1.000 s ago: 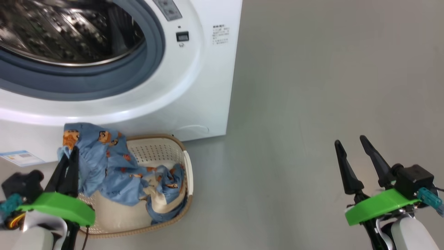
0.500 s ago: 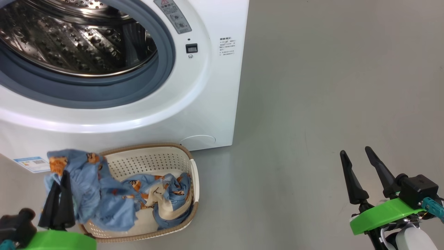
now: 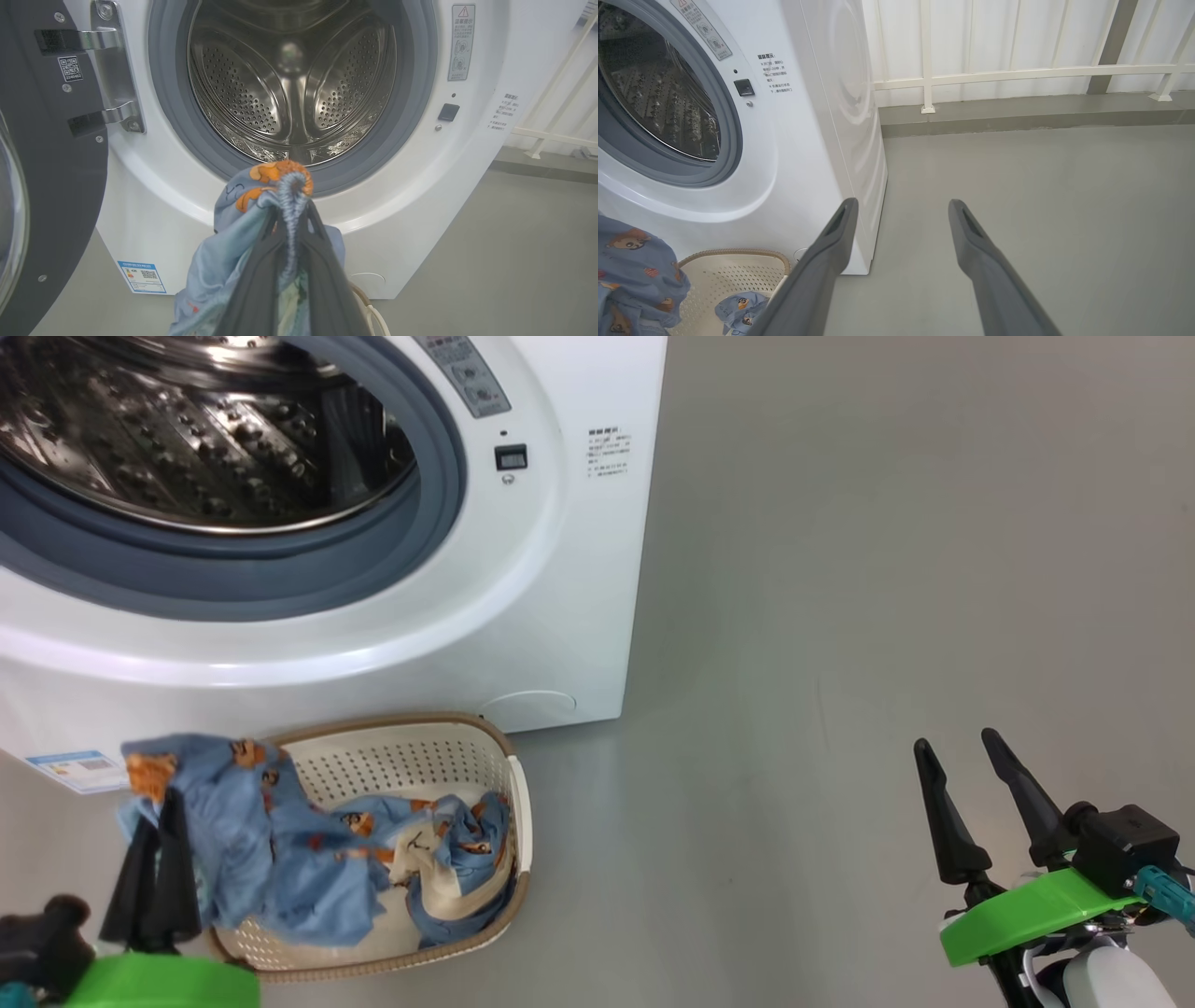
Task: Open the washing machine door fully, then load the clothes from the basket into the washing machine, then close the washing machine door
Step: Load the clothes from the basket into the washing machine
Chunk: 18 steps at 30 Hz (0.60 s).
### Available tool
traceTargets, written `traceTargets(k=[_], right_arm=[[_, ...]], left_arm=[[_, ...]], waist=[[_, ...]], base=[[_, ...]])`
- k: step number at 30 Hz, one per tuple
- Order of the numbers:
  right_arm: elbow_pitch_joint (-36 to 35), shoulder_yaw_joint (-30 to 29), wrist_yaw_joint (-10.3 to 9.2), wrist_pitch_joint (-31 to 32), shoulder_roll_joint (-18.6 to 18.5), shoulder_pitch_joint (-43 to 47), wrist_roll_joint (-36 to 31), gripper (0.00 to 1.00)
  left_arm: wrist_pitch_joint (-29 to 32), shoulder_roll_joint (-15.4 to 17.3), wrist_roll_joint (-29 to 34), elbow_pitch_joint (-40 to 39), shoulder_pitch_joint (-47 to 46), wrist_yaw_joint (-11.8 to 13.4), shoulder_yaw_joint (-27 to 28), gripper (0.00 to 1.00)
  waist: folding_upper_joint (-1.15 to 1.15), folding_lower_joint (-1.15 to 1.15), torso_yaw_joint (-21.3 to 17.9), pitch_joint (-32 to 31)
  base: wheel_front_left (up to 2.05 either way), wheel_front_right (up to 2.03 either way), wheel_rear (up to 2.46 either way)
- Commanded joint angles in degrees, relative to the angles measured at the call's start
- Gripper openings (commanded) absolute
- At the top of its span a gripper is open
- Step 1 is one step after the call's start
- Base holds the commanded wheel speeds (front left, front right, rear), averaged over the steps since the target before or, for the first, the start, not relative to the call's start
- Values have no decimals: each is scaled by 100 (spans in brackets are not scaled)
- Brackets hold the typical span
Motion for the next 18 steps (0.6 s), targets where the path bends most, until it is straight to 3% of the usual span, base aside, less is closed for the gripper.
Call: traceTargets(k=[1, 10, 18], right_arm=[[-159, 105, 9, -28, -36, -6, 9, 100], [-215, 128, 9, -28, 99, -188, -9, 100], [-253, 200, 9, -28, 239, -443, -26, 100]], left_arm=[[-37, 149, 61, -204, -279, -14, 192, 0], [-37, 517, 69, -115, -1384, -14, 104, 0], [-37, 774, -79, 866, -2924, -14, -136, 0]], waist=[[0, 0, -15, 74], [0, 0, -128, 445], [0, 0, -260, 926]], base=[[0, 0, 0], [0, 0, 0], [0, 0, 0]])
